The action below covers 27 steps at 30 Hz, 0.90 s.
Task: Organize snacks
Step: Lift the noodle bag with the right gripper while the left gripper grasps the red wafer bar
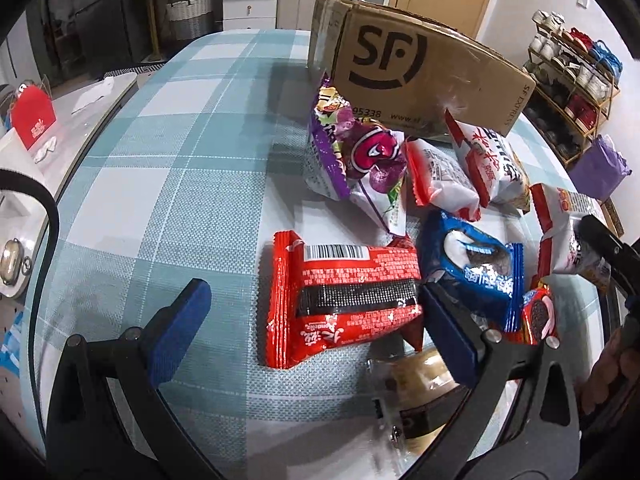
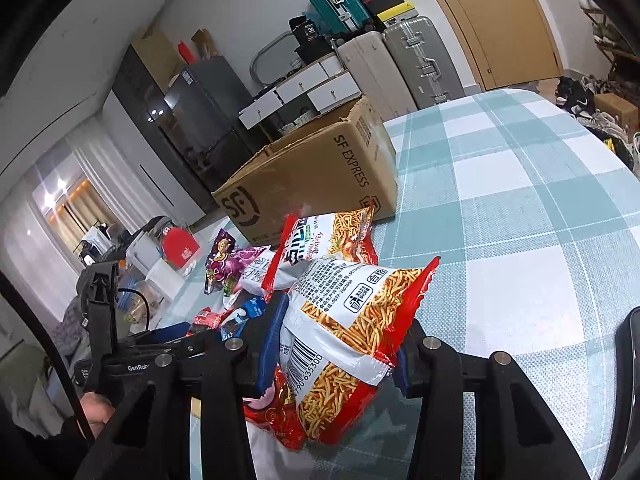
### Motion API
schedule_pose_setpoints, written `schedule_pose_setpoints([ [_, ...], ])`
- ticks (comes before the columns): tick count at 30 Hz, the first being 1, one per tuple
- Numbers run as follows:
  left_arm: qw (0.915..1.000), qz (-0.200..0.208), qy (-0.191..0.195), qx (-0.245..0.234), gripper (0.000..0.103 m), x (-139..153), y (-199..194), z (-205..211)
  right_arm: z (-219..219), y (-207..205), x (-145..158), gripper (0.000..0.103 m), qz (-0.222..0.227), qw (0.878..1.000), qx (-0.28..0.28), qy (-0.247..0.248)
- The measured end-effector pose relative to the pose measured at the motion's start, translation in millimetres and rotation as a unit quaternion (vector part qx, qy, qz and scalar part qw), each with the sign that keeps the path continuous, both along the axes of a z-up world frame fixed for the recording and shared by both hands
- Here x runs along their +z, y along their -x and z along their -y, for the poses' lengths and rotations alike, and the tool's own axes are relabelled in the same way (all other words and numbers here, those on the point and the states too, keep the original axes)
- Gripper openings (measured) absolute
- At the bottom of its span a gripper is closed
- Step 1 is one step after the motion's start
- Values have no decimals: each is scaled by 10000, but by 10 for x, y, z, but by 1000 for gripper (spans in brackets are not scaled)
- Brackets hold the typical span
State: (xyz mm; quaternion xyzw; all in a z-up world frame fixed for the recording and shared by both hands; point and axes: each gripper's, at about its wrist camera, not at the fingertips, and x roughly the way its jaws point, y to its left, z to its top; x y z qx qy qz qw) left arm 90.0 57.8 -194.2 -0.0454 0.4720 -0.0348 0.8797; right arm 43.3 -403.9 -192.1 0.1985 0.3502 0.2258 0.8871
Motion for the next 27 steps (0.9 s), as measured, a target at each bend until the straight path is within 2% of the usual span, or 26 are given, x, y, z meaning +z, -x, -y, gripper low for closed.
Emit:
schedule_pose_setpoints([
  [3,9999,23,-151,-65,97,-9,10,3,4,-5,-8,45,-24,10000,1,-28],
  [6,9995,90,-285,-87,85,1,39,6,13,-8,-11,45,-35,10000,-10,-55],
  [9,9993,156,-309,-140,67,23,69,-2,15,-7,-15,45,-43,10000,-11,-54],
  [11,9991,197,-290,-240,50,44,72,-7,11,-3,-14,45,-45,10000,-8,-43],
  [17,9990,269,-62,-343,47,70,88,-71,35,-21,-41,45,-104,9999,-25,-98],
  [27,9992,265,11,-308,47,91,155,-94,56,-29,-60,45,-138,9998,-53,-161],
])
